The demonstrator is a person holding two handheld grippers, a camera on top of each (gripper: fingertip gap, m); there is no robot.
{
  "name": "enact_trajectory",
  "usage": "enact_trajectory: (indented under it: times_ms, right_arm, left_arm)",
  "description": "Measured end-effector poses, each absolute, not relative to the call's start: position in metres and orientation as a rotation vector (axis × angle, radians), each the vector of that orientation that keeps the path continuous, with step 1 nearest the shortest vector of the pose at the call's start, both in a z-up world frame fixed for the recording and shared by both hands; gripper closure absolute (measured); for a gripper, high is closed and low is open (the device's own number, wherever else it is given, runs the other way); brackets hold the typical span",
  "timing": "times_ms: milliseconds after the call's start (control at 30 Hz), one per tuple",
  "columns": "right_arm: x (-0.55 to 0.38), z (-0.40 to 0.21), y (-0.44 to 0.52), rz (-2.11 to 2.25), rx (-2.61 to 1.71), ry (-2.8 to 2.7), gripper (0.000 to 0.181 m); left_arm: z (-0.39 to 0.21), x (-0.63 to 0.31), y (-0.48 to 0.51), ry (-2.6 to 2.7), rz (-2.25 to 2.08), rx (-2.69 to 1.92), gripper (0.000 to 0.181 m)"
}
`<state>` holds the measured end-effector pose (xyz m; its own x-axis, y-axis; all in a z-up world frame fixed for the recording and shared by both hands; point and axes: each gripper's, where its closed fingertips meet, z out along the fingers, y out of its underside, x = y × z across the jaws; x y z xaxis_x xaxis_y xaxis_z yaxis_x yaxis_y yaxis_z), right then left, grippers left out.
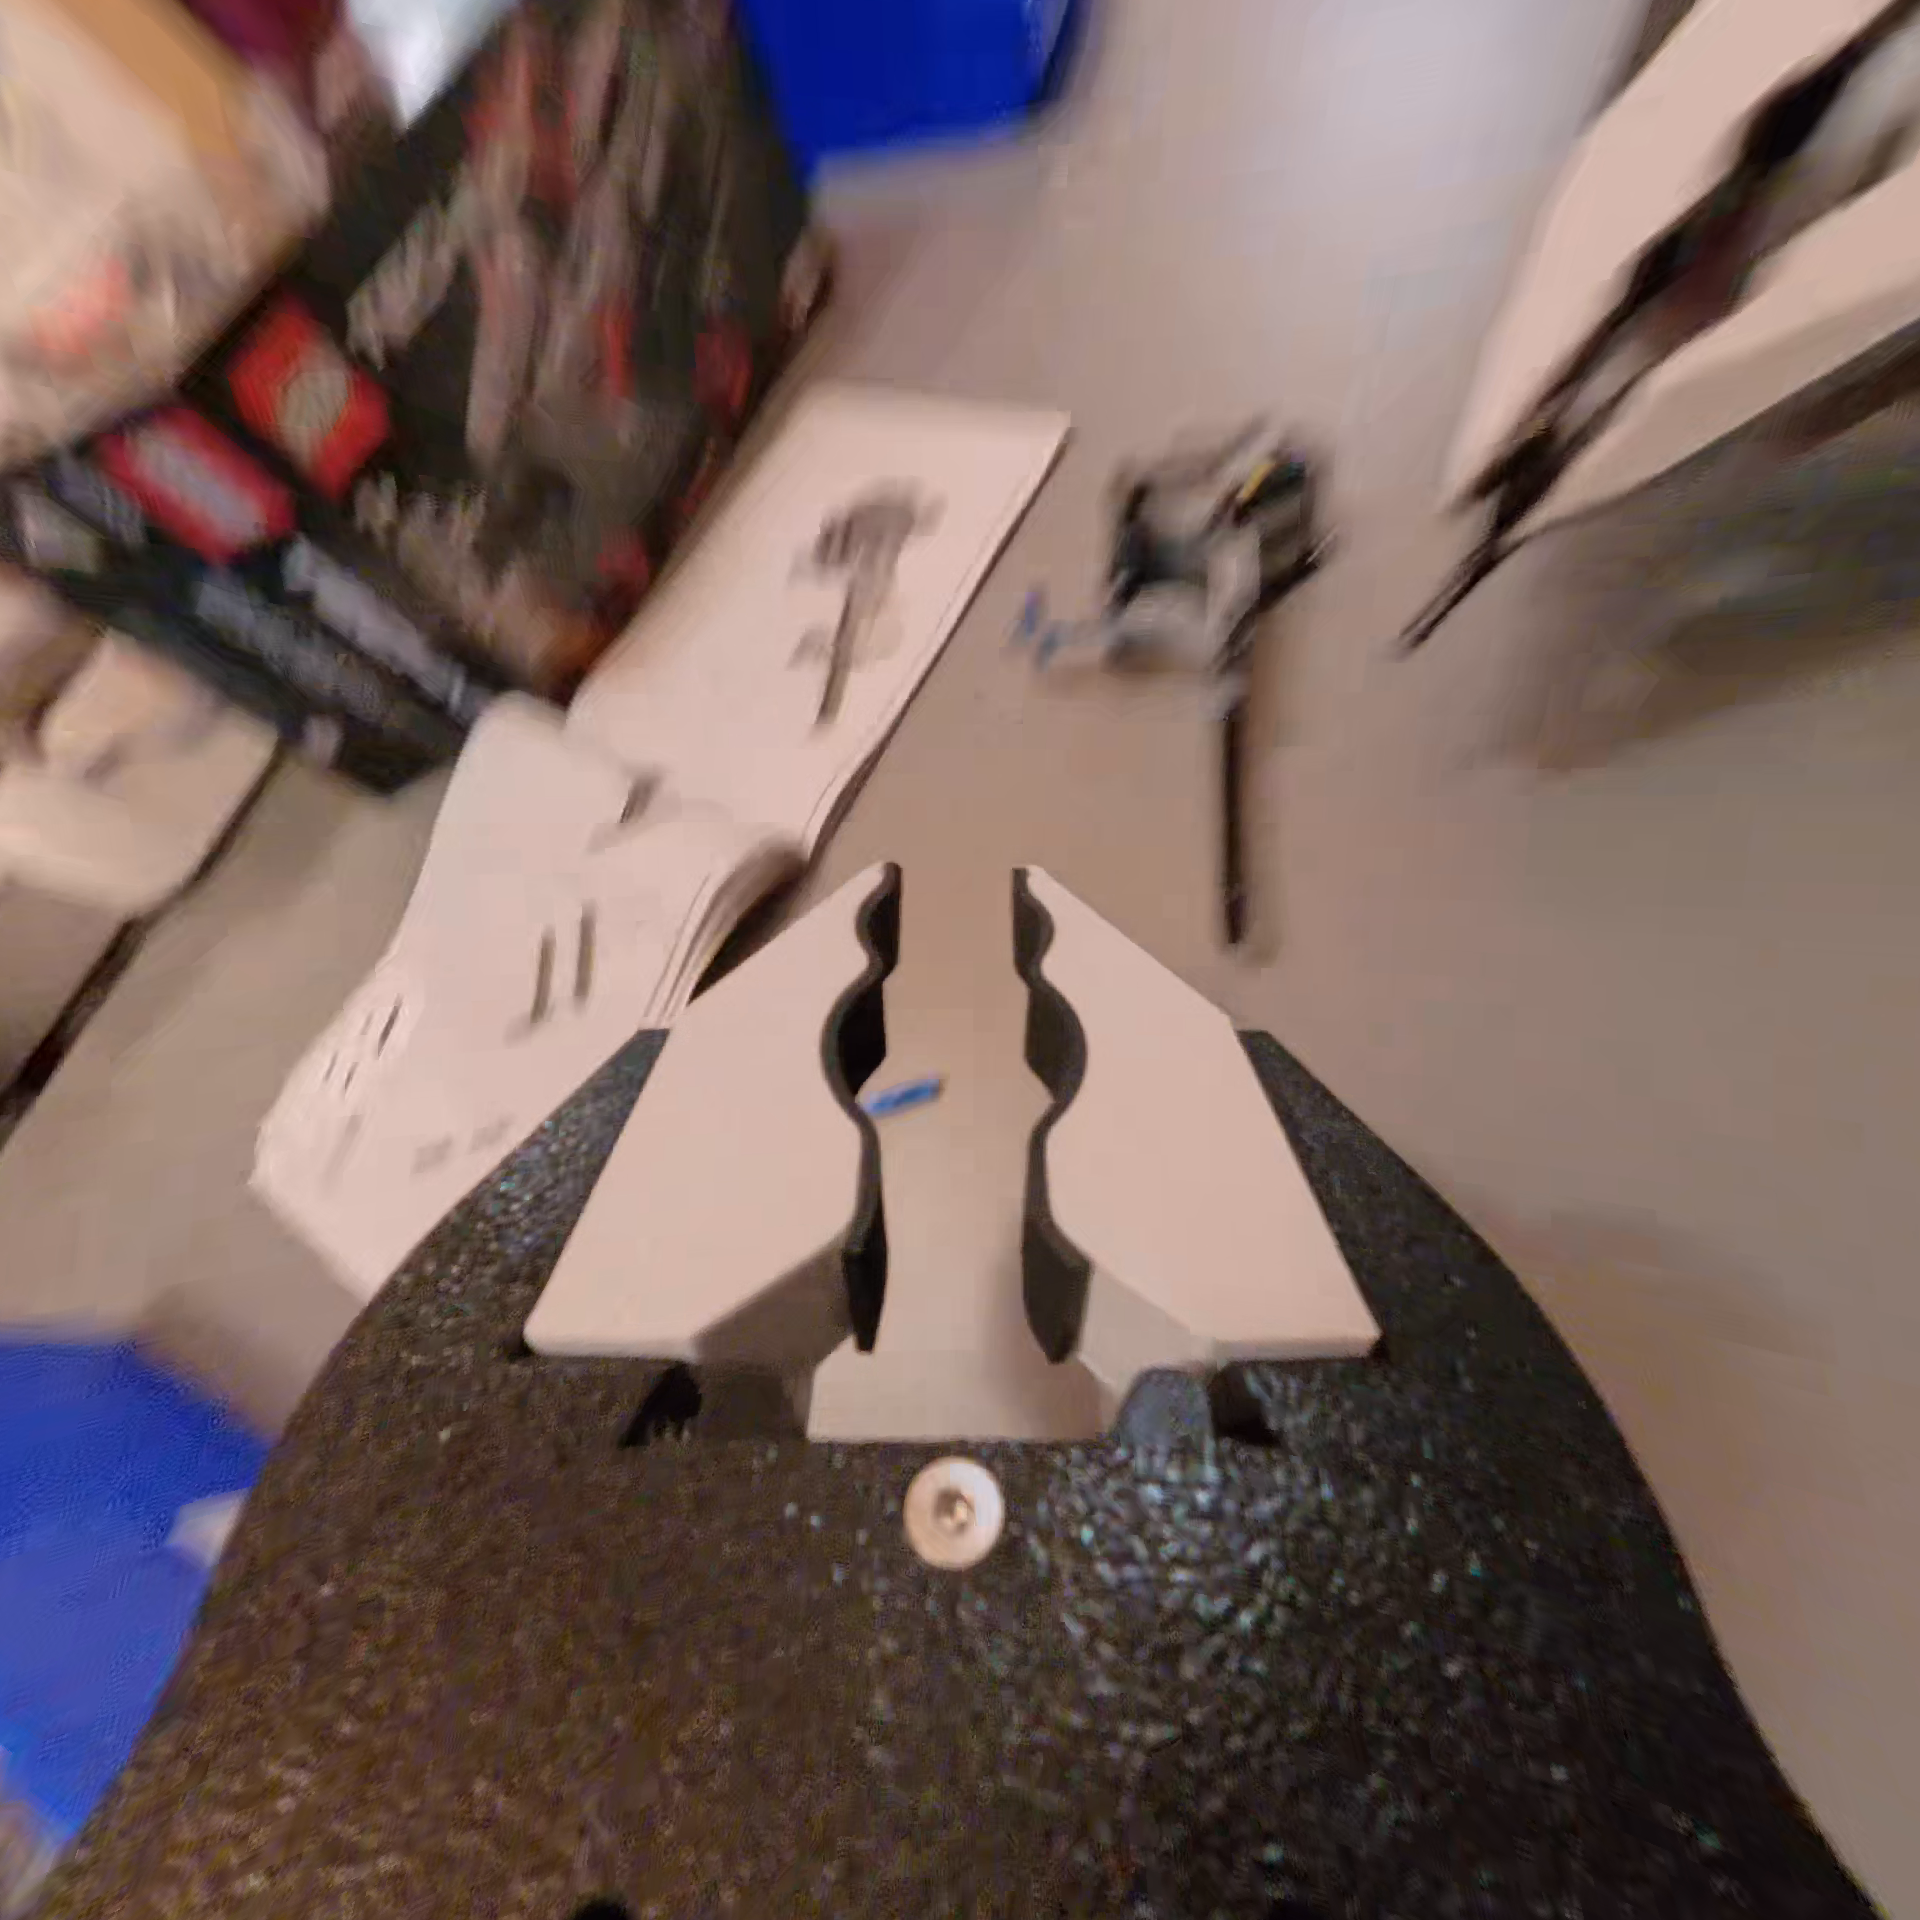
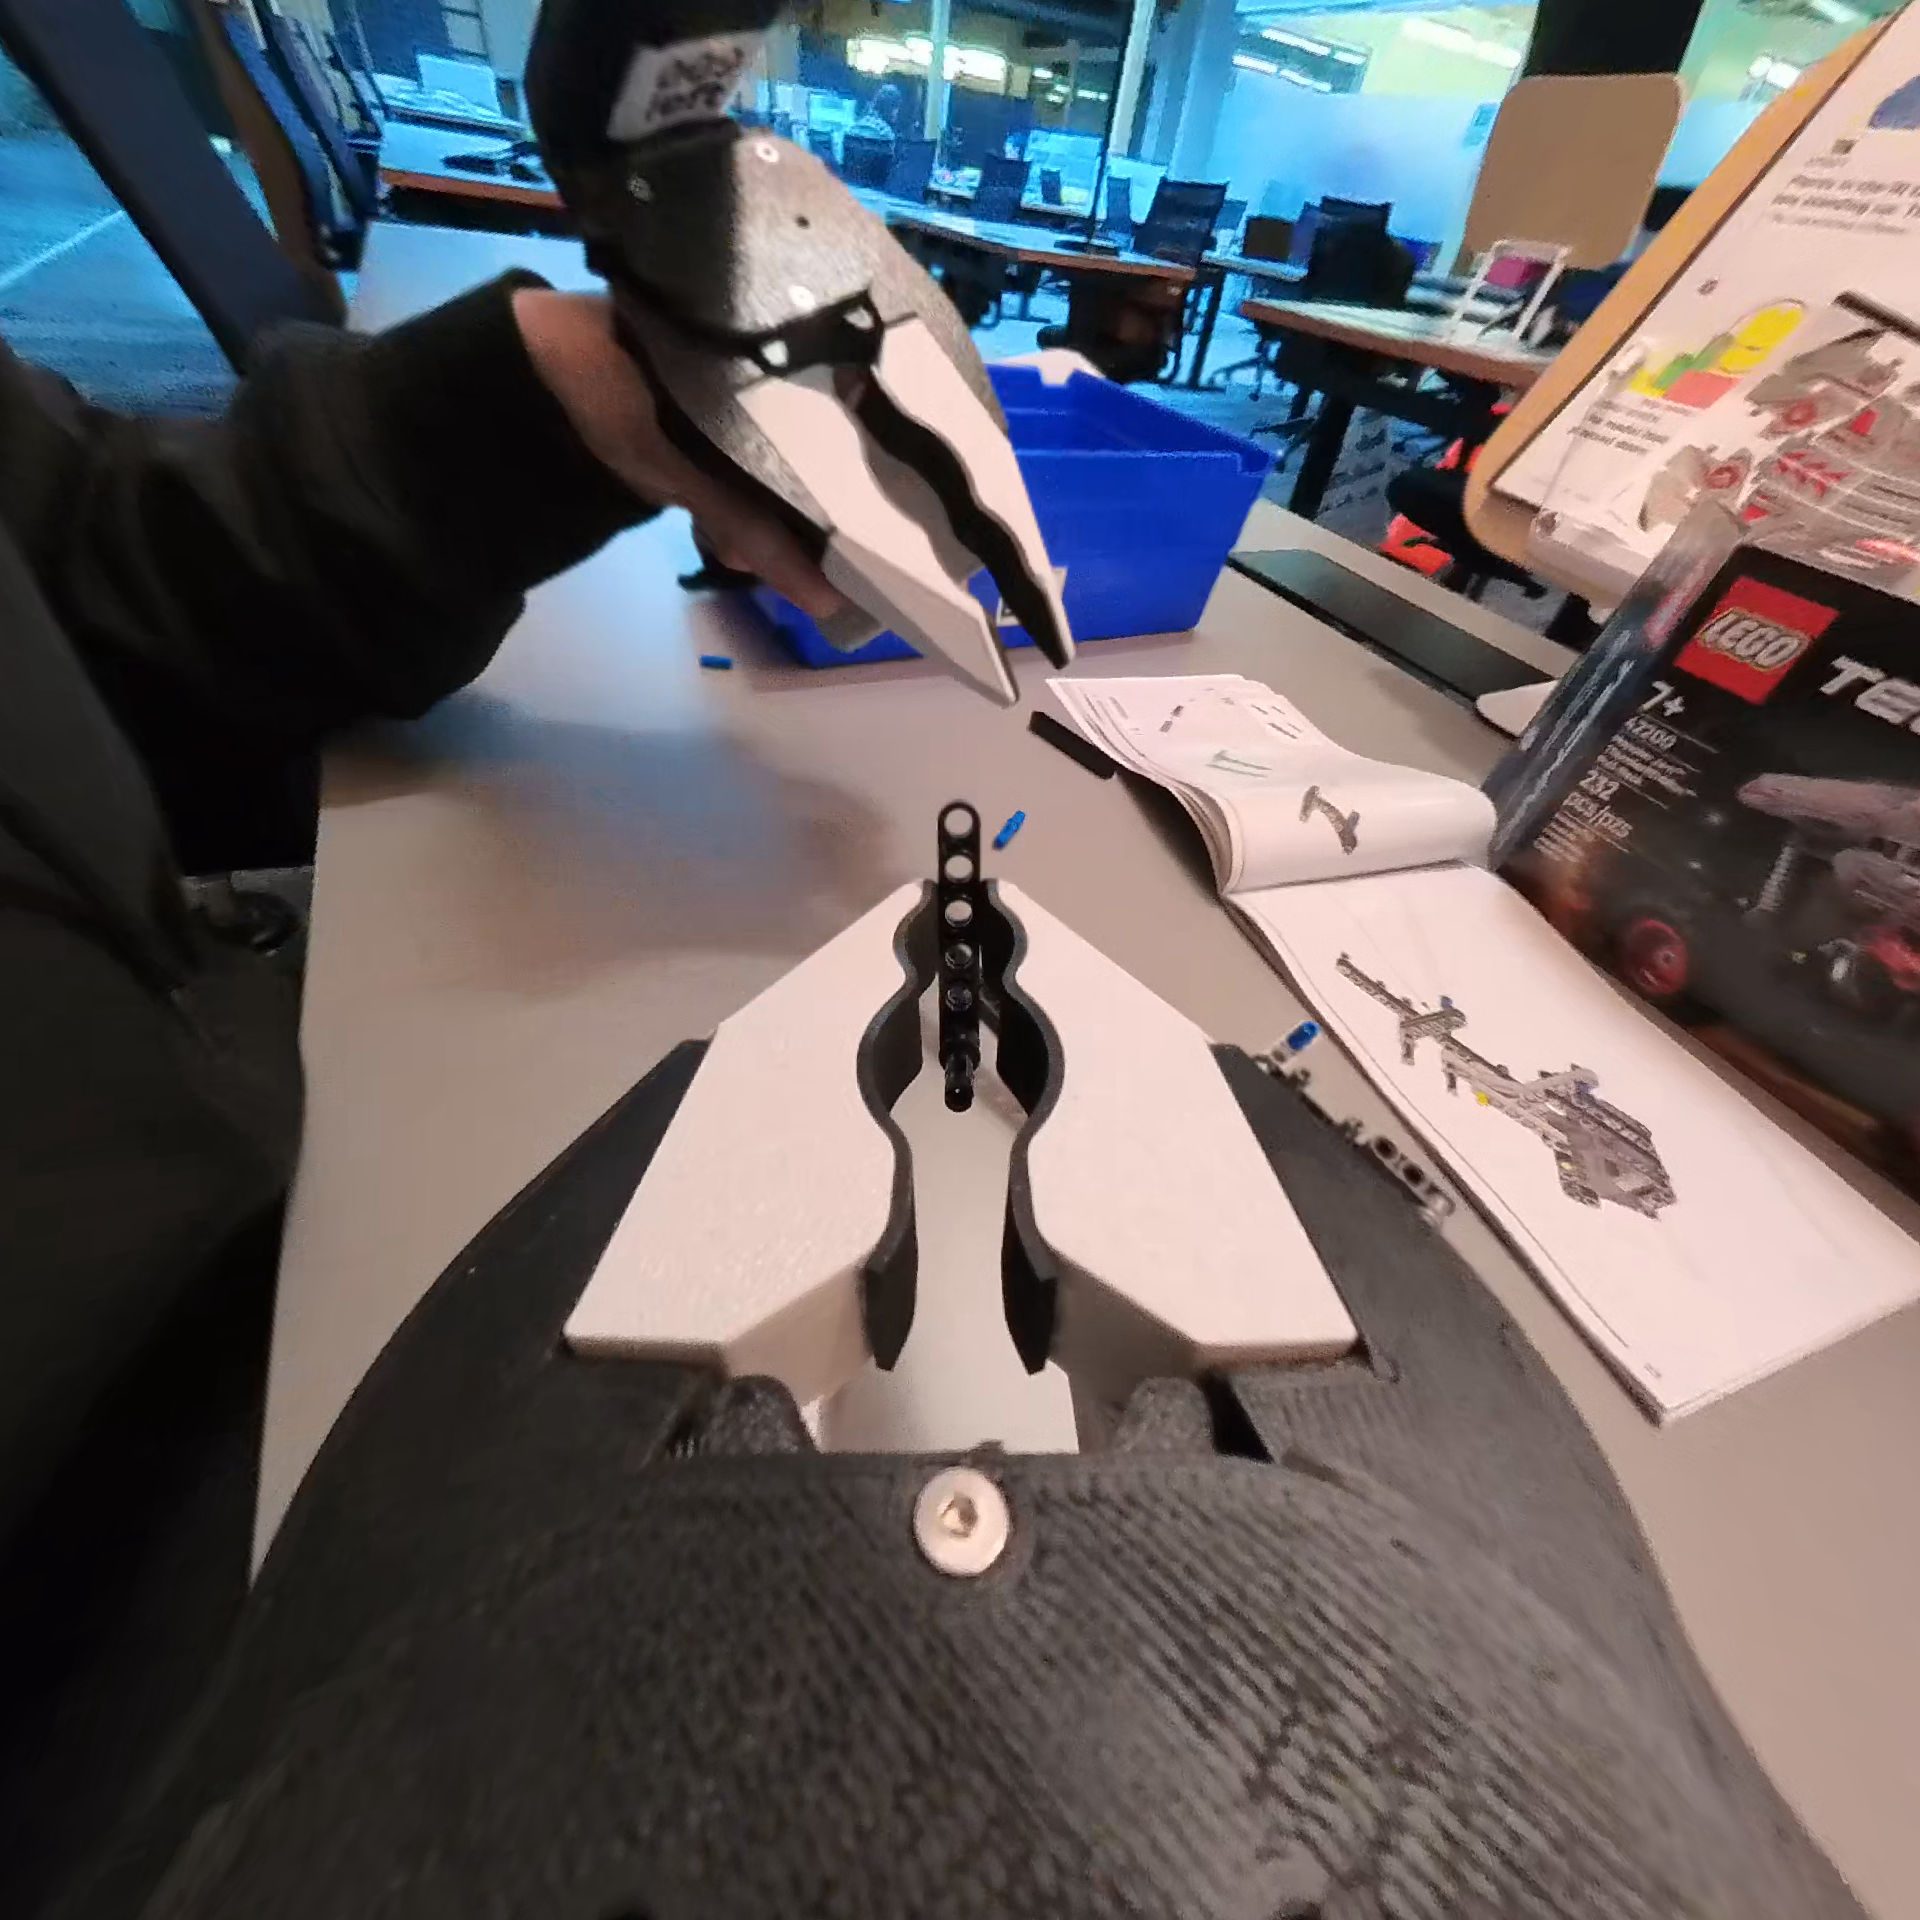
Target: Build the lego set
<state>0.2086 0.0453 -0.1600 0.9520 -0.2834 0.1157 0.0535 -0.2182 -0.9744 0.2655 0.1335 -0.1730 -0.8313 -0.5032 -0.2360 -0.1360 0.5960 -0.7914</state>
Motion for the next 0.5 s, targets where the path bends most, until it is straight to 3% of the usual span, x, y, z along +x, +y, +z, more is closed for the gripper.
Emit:
enact_trajectory:
  times_ms: [267,500]
  right_arm:
    - [0.209,-0.178,0.044,-0.285,-1.832,0.155,0.176]
    - [0.205,-0.184,0.047,-0.233,-1.826,0.144,0.176]
  left_arm:
    - [-0.232,0.292,0.188,2.421,-0.508,-0.648,0.148]
    - [-0.251,0.294,0.187,2.488,-0.598,-0.766,0.144]
